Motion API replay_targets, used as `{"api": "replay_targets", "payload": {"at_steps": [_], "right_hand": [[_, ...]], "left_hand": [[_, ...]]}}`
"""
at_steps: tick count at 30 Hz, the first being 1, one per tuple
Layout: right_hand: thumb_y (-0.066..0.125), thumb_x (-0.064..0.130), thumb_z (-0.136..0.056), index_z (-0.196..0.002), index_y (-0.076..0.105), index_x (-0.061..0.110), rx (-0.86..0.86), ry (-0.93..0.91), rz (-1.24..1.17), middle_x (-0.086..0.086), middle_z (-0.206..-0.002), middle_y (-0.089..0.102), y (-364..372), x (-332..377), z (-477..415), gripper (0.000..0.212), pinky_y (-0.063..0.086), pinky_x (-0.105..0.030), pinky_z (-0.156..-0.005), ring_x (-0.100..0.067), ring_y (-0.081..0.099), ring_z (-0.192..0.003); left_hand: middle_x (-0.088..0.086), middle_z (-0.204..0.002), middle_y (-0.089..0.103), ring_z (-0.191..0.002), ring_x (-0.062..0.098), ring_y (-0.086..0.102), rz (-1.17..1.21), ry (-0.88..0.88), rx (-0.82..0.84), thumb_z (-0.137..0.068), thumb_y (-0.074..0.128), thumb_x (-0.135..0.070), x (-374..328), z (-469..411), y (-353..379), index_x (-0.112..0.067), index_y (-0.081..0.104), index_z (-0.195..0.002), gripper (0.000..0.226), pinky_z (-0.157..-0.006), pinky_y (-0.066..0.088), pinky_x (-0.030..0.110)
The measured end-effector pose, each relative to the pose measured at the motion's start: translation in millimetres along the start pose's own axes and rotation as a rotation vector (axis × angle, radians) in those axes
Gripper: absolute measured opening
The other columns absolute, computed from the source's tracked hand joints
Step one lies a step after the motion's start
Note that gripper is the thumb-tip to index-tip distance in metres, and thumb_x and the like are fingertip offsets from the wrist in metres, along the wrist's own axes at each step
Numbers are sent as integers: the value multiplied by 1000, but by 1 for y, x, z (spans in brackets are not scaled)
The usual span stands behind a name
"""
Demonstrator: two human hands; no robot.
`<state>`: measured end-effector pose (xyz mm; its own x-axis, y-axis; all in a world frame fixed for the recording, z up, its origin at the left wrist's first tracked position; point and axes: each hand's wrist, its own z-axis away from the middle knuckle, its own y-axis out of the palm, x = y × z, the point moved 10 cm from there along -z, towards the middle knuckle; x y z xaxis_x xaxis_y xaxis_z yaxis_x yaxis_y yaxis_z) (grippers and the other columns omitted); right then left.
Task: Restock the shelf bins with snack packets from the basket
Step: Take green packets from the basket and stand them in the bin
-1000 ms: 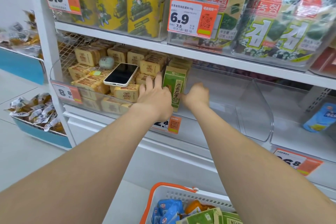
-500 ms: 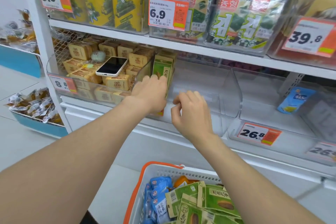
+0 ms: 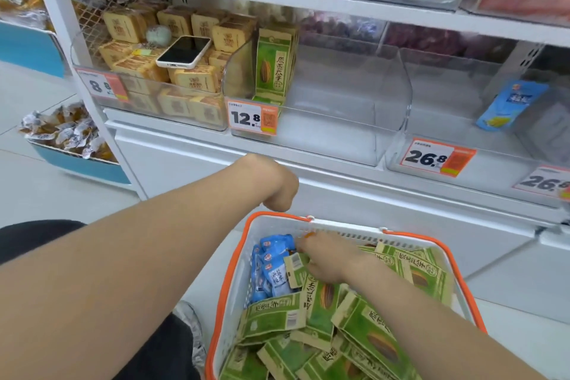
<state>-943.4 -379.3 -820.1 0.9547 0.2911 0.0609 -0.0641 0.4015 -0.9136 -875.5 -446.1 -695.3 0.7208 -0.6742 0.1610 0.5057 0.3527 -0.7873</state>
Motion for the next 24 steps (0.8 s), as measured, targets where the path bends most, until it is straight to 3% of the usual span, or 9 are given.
{"api": "replay_targets", "payload": {"at_steps": [2, 6, 10, 13, 15, 19, 24], "right_hand": [[55, 19, -92, -140, 52, 20, 28, 17, -43, -10, -137, 59, 21, -3, 3, 48, 51, -44, -99, -34, 60, -122], [60, 33, -96, -161, 26, 29, 123, 52, -58, -7, -158, 36, 48, -7, 4, 73, 34, -55, -113, -35, 40, -142], [83, 56, -75, -154, 38, 32, 209, 20, -41, -4, -150, 37, 39, -6, 9, 93, 22, -56, -119, -33, 31, -142], [92, 56, -65, -148, 42, 29, 257, 12, -39, -5, -148, 40, 37, -5, 13, 101, 22, -56, -117, -34, 33, -140], [95, 52, -61, -143, 45, 26, 265, 32, -89, -6, -145, 45, 37, -7, 13, 100, 29, -54, -115, -35, 39, -136], [99, 45, -59, -122, 60, 26, 293, 91, -241, 1, -128, 56, 35, -16, 15, 77, 52, -43, -96, -27, 56, -115], [95, 46, -66, -107, 60, 25, 194, 65, -292, 6, -108, 58, 4, -21, 15, 58, 53, -36, -81, -20, 59, -98]], "left_hand": [[7, -125, 65, -101, 29, 63, -7, 18, -31, -102, 47, -17, -12, -6, 1, -14, 65, -128, 31, -70, 49, 33], [5, -123, 64, -103, 29, 64, -20, 45, -30, -103, 46, -19, -28, -16, 8, -18, 63, -127, 30, -78, 50, 37], [7, -125, 62, -106, 28, 63, -34, 70, -16, -103, 47, -18, -40, -23, 11, -18, 62, -131, 32, -79, 50, 37], [7, -134, 60, -115, 29, 61, -12, 93, 6, -105, 45, -16, -46, -27, 11, -18, 59, -140, 38, -88, 52, 37], [7, -138, 59, -117, 29, 61, 40, 103, 8, -105, 45, -14, -47, -28, 7, -21, 58, -142, 40, -93, 54, 39], [5, -143, 57, -119, 28, 60, 78, 114, 11, -104, 43, -11, -51, -29, 2, -24, 56, -144, 44, -94, 53, 39], [4, -140, 62, -104, 18, 71, 230, 137, 123, -104, 45, -7, -57, -30, 11, -27, 50, -147, 48, -97, 57, 44]]}}
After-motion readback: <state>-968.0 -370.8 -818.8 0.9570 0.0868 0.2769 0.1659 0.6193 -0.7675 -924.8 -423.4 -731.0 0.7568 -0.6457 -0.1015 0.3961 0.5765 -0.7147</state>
